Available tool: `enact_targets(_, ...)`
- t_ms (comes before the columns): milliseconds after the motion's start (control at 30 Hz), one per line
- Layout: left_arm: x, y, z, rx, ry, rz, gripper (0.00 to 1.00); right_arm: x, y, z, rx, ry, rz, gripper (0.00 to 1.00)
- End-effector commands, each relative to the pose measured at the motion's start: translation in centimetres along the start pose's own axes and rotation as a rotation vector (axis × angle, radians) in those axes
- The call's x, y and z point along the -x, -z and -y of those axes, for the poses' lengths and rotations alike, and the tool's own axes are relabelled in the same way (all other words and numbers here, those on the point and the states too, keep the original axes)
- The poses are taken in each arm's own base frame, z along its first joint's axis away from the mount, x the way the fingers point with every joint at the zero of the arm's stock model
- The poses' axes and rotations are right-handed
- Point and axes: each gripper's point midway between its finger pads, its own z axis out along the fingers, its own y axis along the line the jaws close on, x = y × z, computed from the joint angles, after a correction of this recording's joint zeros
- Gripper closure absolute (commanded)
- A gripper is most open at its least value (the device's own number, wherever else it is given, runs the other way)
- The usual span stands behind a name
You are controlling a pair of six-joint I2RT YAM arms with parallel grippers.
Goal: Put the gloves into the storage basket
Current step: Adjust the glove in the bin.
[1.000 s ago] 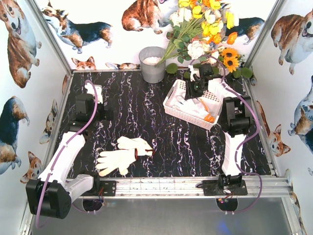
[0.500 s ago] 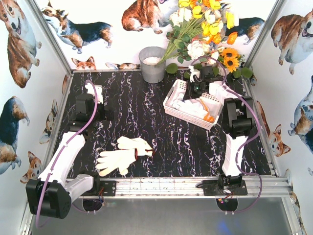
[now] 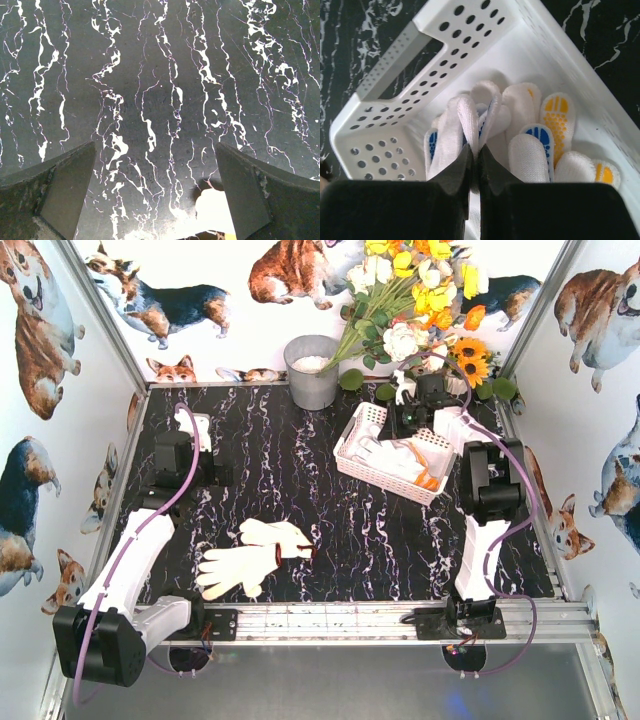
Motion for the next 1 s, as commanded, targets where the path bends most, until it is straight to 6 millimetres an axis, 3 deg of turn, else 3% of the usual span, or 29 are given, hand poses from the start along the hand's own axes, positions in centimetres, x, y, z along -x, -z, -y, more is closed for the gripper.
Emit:
enact_targets(0, 0.5, -0.1, 0.0, -0.008, -0.004, 0.015, 0.0, 1.3, -0.3, 1.7, -0.075, 0.029, 0.027, 0.97)
enact_targets(200, 0.7, 0.0, -0.1, -0.003, -0.005, 0.024, 0.0, 1.6, 0.4, 1.8, -0.108, 0.04, 0.03, 0.75)
enact_targets(300, 0.9, 0.2, 0.0, -0.01, -0.004, 0.033, 0.0, 2.7, 1.9, 0.6, -0.106, 0.059, 0.065, 0.62)
enact_targets(467, 2.0, 1.1, 0.3, -0.024, 0.0, 0.082, 0.0, 3.6, 5.4, -1.6, -0.133, 0.085, 0.123, 0.51)
enact_targets(733, 3.3, 2.4, 0.4, -0.031, 0.002, 0.154, 0.0, 2.0, 9.5, -3.3, -0.195, 0.076, 0.163, 0.45)
enact_targets(967, 2.7, 1.8, 0.1, -0.003, 0.094, 0.204, 0.0, 1.3, 11.1, -6.1, -0.258, 0.002, 0.235, 0.46)
